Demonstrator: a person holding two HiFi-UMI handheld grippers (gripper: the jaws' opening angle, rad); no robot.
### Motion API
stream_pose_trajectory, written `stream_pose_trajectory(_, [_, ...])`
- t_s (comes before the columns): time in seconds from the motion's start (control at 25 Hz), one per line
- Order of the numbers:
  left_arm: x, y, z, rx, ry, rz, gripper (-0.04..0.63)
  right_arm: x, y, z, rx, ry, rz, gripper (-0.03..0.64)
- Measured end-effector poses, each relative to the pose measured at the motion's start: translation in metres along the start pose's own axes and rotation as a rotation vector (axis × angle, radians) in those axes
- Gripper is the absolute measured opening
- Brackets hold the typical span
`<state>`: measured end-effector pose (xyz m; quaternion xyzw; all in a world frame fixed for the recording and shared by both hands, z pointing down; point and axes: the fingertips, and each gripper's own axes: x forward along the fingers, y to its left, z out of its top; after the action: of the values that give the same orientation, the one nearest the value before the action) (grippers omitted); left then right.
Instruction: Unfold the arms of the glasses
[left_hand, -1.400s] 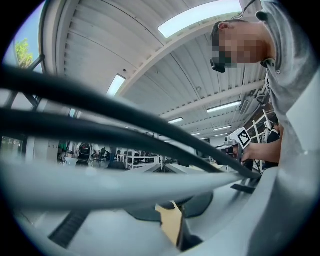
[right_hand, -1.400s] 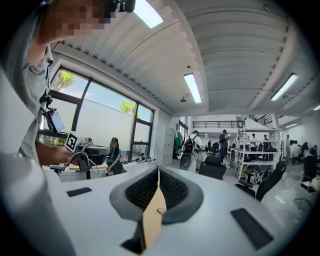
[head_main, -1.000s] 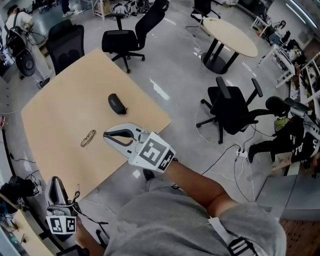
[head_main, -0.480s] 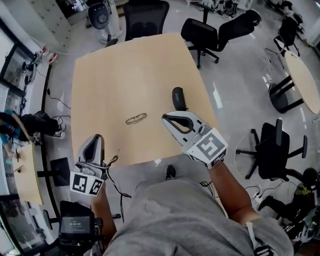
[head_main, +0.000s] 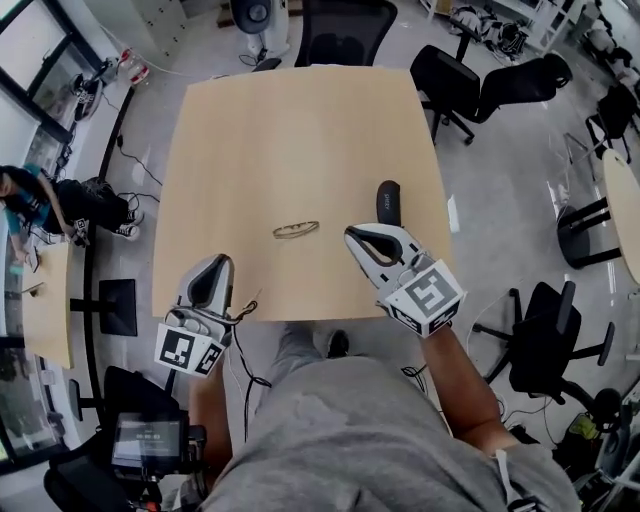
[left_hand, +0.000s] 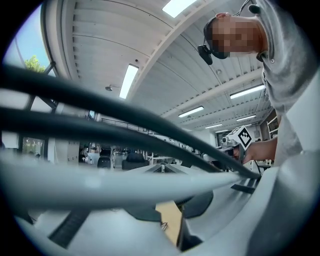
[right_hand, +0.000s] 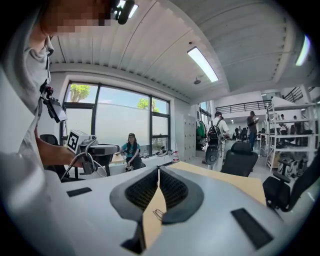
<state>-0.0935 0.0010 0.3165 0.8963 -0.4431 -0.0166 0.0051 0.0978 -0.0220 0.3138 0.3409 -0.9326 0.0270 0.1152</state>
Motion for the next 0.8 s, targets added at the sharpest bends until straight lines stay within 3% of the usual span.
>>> stream_pose_trajectory(0.4, [0.056,0.033,-0.032,-0.033,0.035,-0.058,0.023,0.051,-0.028,-0.01,0.027,0.059,-0.019,0.011])
stream_pose_trajectory(0.8, [0.101,0.061,-0.11,-0.1,0.174,-0.103,0.023,0.115,-0.054,-0.066,0.107,0.16,0.015,0.011])
